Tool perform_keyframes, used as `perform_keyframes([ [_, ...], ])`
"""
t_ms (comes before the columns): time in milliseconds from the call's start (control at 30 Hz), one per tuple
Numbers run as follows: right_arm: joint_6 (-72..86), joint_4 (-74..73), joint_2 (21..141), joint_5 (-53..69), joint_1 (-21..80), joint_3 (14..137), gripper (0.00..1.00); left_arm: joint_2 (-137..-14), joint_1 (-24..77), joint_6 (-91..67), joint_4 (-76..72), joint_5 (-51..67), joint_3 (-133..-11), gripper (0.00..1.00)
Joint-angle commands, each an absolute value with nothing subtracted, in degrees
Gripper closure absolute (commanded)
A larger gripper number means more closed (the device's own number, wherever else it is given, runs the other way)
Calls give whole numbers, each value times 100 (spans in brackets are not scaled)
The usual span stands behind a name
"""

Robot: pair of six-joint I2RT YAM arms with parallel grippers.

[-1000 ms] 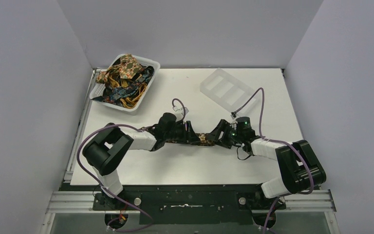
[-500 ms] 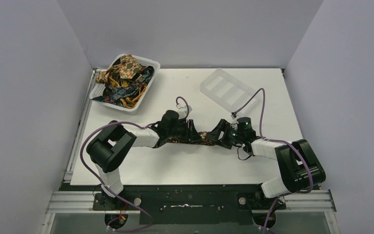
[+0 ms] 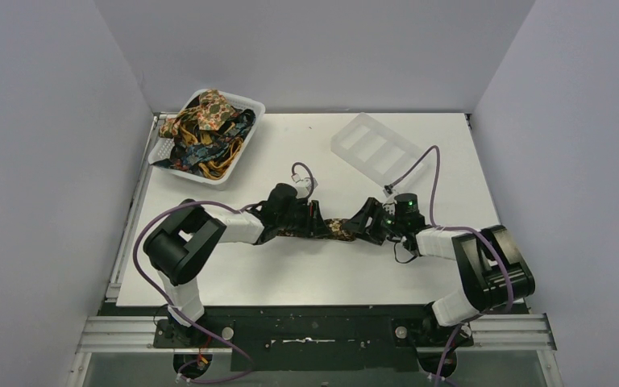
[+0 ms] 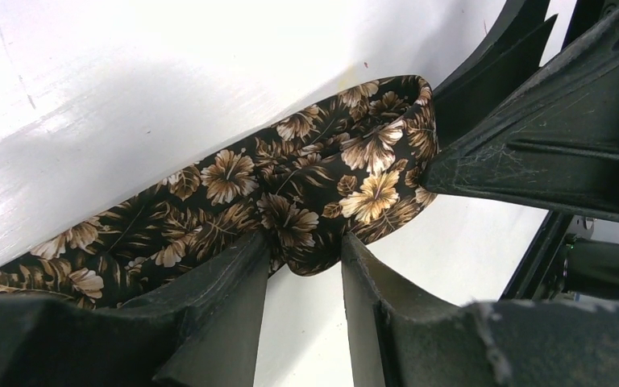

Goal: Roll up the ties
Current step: Roll the tie at the center of the board.

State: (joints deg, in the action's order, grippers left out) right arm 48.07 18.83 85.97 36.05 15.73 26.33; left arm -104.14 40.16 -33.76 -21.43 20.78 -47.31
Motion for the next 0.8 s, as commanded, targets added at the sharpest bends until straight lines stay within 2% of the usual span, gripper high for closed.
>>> perform_keyframes([
  [0,4670,2313,8831,3733,1556,2630,40,-10513,4033,-3253,-2083,1930,-5022,64],
  [300,4613,2812,9116,3998,1557,2597,50,-10573,4031,-3208,-1935,1798,-5062,64],
  [500,4695,2760,9126,3984,1572,2682,64,-10578,4032,-3191,-1887,1784,-5080,64],
  [667,4671,1987,8817,3712,1612,2938,72,-10532,4032,-3177,-1850,1775,-5117,64],
  [767,4601,1013,8766,3346,1670,3325,81,-10465,4034,-3173,-1812,1778,-5163,63],
])
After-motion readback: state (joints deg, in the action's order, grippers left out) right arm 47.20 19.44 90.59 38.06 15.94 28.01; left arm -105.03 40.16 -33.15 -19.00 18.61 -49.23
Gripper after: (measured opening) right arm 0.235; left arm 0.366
